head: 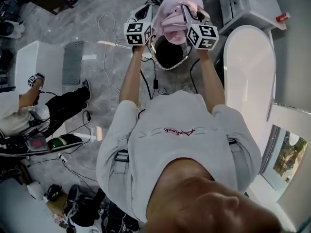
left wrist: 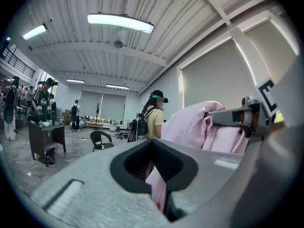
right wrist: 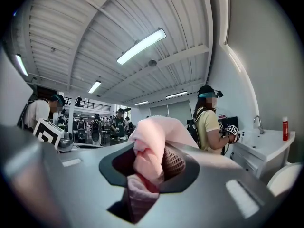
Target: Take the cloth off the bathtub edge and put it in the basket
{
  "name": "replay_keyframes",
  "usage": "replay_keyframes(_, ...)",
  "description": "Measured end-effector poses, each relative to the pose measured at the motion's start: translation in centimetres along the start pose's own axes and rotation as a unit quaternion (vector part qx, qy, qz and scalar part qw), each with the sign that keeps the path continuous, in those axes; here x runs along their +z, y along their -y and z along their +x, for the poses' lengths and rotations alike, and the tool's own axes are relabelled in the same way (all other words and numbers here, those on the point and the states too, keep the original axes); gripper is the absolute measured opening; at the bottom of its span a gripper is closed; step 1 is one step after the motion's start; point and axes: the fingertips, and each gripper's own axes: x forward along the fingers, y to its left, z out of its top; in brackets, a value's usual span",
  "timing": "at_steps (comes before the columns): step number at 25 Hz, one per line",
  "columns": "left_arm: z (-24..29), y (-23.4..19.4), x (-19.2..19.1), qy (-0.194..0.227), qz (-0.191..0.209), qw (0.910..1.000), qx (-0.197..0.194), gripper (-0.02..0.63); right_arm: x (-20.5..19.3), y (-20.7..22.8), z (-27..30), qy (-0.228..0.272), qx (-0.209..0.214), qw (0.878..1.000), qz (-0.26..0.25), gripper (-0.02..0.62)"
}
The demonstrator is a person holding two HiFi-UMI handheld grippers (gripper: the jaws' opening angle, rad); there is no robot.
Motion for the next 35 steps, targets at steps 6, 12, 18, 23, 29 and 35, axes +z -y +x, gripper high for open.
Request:
replay_keyframes(6, 1.5, 1.7, -2.0, -0.013, -0.012, 0.9998, 0.006, 0.0, -2.5, 1.5, 0.1, -0.024, 0.015, 1.0, 0.001, 0.107)
replay_keyframes(12, 3.5, 3.0, -4.1, -0.032, -0.023, 0.9992, 0.01, 0.0, -4.5, 3.1, 0.7, -0.044, 0.027, 0.999, 0.003, 0.107)
replay_keyframes(18, 4.9, 4.3, -8.6, -0.071, -0.044, 0.9965, 0.012, 0.0, -9.5, 4.9, 0.4, -0.088, 0.027, 0.996, 0.022, 0.107)
replay_keyframes(23, 6.3, 4.3, -10.6, -0.079, -0.056, 0.9951, 0.017, 0.0, -12.5, 6.5, 0.7, -0.115, 0.027, 0.993, 0.029, 0.109)
replay_keyframes(29, 7.3, 3.2, -17.1, -0.116, -0.082, 0.9895, 0.026, 0.0, -19.5, 7.9, 1.9, -0.169, 0.03, 0.984, 0.035, 0.109)
replay_keyframes(35, 7.1, 2.1, -23.9, -0.156, -0.109, 0.9808, 0.04, 0.0, -27.2, 8.1, 2.8, -0.226, 0.041, 0.972, 0.047, 0.109)
